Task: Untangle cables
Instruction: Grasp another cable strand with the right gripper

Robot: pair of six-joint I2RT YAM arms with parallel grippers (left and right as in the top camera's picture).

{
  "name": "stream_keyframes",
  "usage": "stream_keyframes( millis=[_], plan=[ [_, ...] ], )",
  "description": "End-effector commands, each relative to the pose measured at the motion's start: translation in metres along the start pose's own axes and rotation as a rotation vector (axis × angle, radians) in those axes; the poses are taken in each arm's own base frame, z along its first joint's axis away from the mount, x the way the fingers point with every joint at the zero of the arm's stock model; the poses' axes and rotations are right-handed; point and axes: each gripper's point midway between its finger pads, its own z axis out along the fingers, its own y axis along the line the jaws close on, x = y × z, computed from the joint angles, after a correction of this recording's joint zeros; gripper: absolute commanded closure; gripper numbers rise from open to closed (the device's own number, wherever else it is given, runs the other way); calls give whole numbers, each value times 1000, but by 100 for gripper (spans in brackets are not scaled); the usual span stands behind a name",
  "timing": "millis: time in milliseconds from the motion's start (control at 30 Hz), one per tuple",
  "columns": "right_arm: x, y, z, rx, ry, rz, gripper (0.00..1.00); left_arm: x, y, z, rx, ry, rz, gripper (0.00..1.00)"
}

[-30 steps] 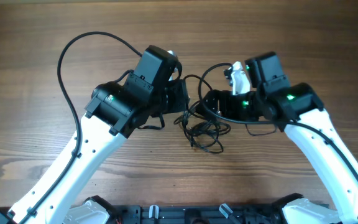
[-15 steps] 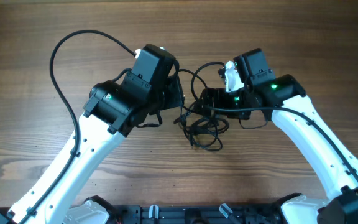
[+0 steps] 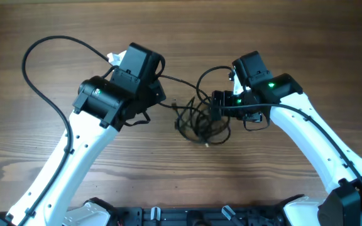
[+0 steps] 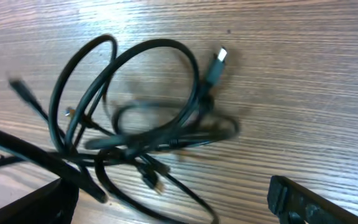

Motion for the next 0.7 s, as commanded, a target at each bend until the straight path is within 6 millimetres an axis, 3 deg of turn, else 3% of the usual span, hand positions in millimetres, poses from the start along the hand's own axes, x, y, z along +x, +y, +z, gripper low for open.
stream_keyframes(
  millis=[0,267,433,533,667],
  plan=[
    [-5,-22,4,120,-32,44,0,-11,11,-2,-50,-48,-32,96],
    [-13,-49,2,268,-111,198,0,-11,20,-3,-96,-51,-27,96],
    [-6,-15,13,79,-17,38,0,-10,20,-2,-95,-51,-27,94],
    [-4,-12,23,59,15,43,0,-10,20,-2,-93,-46,-27,92],
    [5,-2,51,-11,120,-14,0,-5,16,5,-90,-10,-23,93]
  ],
)
